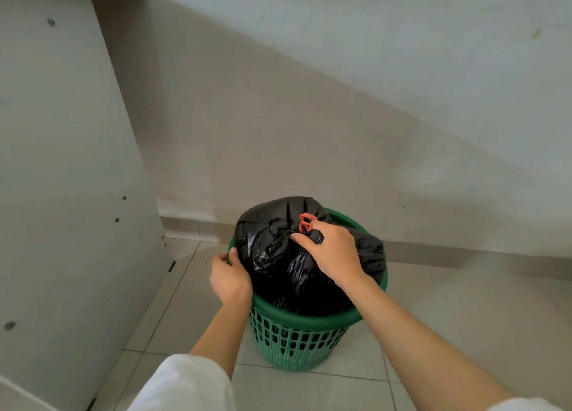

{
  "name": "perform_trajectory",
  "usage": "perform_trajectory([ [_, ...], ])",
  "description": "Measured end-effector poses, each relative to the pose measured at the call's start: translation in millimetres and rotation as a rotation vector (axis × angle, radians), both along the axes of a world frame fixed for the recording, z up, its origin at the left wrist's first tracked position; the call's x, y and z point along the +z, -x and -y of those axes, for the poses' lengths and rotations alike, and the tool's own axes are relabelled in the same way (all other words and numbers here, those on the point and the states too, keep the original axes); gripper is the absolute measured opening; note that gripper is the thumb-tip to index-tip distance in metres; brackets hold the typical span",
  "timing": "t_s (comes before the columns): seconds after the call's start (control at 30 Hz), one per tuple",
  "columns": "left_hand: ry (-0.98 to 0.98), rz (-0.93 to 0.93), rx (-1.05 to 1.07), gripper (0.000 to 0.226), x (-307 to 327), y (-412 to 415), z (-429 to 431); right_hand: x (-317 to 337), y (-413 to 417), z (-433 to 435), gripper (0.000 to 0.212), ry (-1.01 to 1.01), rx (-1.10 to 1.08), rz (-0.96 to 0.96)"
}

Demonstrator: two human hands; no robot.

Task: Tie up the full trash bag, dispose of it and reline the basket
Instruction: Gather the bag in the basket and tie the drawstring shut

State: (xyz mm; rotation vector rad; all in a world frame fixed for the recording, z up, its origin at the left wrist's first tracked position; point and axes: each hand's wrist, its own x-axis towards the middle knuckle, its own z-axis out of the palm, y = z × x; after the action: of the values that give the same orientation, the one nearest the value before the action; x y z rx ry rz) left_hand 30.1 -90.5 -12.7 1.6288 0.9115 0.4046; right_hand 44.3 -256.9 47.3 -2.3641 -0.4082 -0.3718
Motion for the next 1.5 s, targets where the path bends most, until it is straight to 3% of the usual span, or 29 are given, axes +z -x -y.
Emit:
perform_trajectory([
  [0.17, -0.051, -0.005, -0.034, 0.031, -3, -2, -7, 7, -15, 12, 0.044, -0.037, -0.029, -0.036],
  [0.4, -0.101, 0.005, -0.068, 0.030, -8, -3, -18, 29, -41, 24, 0.041, -0.306, -0.052, -0.211],
  [0.8, -0.061, -0.055, -0.047, 0.043, -17, -14, -21, 73, -69, 20, 0.052, -0.458, -0.106, 0.018],
  [0.87, -0.061, -0.055, -0.057, 0.045, -17, -16, -20, 72, -60, 17, 0.056, -0.371, -0.042, -0.056],
  [1.0, -0.063, -0.034, -0.079, 0.041, -12, -18, -20, 72, -46, 17, 0.061, -0.024, 0.202, -0.386],
  [1.23, 0.031, -0.020, -0.180, 0.037, -11, -16, -30, 73, -37, 6, 0.056, 0.186, 0.290, -0.424],
  [1.33, 0.024, 0.002, -0.190, 0.035, -13, -14, -31, 70, -42, 11, 0.057, 0.098, 0.262, -0.399],
  [1.5, -0.028, 0.030, -0.146, 0.031, -11, -8, -28, 67, -46, 25, 0.059, -0.242, 0.045, -0.331],
])
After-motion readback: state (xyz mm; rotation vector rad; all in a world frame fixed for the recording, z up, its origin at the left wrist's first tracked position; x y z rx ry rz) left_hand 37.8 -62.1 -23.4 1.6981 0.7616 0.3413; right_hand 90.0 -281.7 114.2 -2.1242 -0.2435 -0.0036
